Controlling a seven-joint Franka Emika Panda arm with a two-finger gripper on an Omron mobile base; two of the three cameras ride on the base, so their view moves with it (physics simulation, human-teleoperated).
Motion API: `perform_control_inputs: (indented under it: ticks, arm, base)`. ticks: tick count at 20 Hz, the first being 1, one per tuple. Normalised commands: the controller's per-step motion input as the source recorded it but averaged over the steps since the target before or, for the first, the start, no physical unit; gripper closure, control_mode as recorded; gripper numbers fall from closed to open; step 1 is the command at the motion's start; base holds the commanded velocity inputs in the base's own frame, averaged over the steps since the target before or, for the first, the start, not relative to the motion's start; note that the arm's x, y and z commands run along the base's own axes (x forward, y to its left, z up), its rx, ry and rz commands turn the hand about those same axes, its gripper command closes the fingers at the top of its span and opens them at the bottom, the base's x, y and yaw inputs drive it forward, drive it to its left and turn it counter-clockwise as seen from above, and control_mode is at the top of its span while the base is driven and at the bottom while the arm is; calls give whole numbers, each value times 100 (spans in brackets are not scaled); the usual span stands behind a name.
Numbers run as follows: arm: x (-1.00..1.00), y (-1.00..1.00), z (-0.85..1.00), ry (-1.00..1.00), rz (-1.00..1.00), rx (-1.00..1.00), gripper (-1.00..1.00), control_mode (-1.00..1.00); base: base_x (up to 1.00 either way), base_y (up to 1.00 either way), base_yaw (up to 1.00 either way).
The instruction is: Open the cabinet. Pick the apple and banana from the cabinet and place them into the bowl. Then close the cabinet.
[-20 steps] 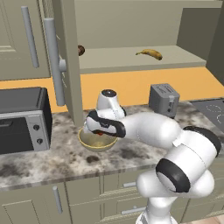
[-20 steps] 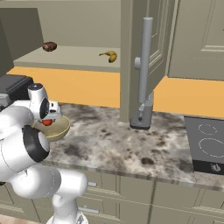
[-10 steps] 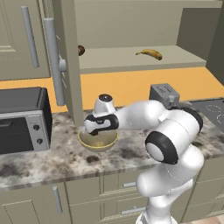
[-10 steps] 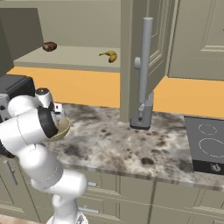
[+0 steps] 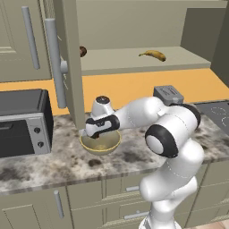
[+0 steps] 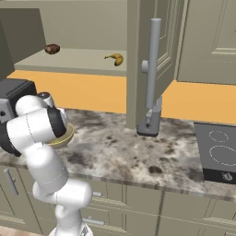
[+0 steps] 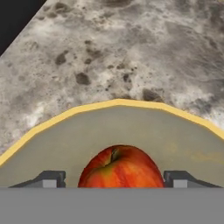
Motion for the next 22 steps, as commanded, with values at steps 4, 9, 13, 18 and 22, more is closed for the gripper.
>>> perform_control_inputs:
  ticks: [4,9,13,18,22]
  arm:
    - [2,0,9,-2,0,0,-100,-100]
    - [0,-7,40,-2,-1,0,-100,-100]
    - [0,-28,71,-3,-6,0,-100,-100]
    - [-8,-48,82,-2,-9,0,-100,-100]
    - [-16,-64,78,0,-10,0,-100,-100]
  base:
    - [0,0,0]
    - [0,0,0]
    - [0,0,0]
    - [0,0,0]
    - [0,0,0]
